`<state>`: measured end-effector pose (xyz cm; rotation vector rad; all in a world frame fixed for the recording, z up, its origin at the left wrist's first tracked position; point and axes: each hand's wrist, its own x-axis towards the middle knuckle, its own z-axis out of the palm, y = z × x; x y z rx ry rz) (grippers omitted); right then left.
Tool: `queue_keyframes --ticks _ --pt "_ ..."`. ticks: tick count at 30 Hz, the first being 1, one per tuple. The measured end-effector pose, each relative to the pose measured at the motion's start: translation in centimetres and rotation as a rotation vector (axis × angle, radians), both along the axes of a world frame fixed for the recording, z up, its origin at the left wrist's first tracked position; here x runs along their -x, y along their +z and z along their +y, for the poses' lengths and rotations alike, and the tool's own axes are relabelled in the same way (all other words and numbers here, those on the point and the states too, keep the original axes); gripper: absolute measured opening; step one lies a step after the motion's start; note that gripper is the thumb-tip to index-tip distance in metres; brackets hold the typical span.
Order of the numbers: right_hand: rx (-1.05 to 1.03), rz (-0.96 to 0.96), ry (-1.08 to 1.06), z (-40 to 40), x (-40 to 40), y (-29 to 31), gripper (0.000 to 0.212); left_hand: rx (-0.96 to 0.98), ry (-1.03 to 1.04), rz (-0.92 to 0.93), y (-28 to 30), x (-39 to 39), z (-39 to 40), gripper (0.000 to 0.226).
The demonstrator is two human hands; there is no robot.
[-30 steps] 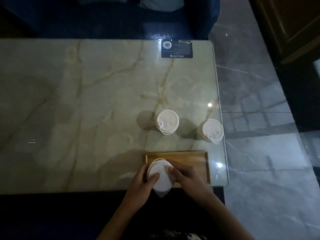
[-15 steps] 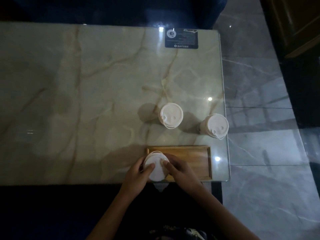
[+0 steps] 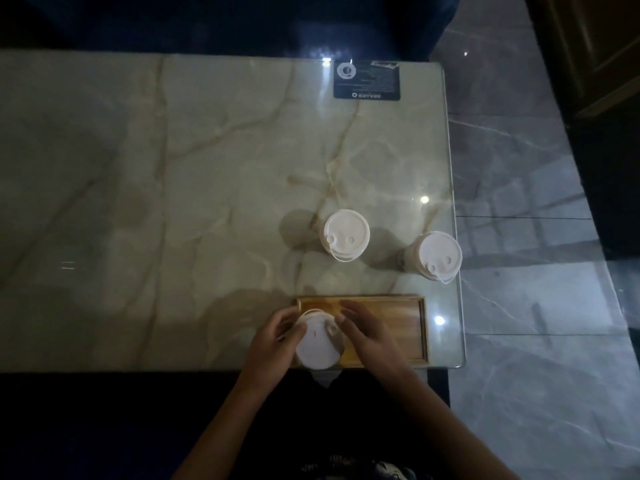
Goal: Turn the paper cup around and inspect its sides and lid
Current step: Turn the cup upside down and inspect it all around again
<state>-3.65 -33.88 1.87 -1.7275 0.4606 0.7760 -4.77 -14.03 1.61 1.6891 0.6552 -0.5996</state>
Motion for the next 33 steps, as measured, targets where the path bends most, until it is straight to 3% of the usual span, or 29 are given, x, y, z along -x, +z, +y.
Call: queue_keyframes --ticks 4,9,14,18,22,26,30,33 --pt "0.176 -0.163 -0.044 -0.3 -1.5 0.5 0.05 -0.035 0.033 0.005 -0.1 -0.6 0.6 0.019" --pt "0.434 -0.482 0.058 -0.5 -6.6 1.4 0.081 -0.085 0.012 -0.048 0.0 -2.5 1.2 0.012" --pt "0.543 -0.549 0.371 0.1 -11.5 0.7 0.105 -0.195 -0.104 -0.13 0.0 -5.4 0.7 0.039" --pt "0.57 -0.617 0.524 0.9 -13.1 0.8 0.086 -0.243 -0.261 -0.186 0.8 -7.5 -0.4 0.058" --pt "0.504 -0.627 0.478 0.5 -15.1 3.6 0.072 -0.237 -0.331 -0.285 3.1 -9.2 -0.8 0.069" --pt "0.383 -0.647 0.434 -0.5 -17.0 9.8 0.065 -0.259 -0.417 -0.377 7.3 -11.3 -1.5 0.083" --pt "0.231 -0.72 0.337 -1.7 -17.4 18.1 0.061 -0.038 -0.394 -0.495 13.0 -12.2 -2.2 0.081" --pt "0.149 -0.732 0.263 -2.5 -17.3 23.8 0.055 0.004 -0.37 -0.59 17.5 -12.1 -3.3 0.079"
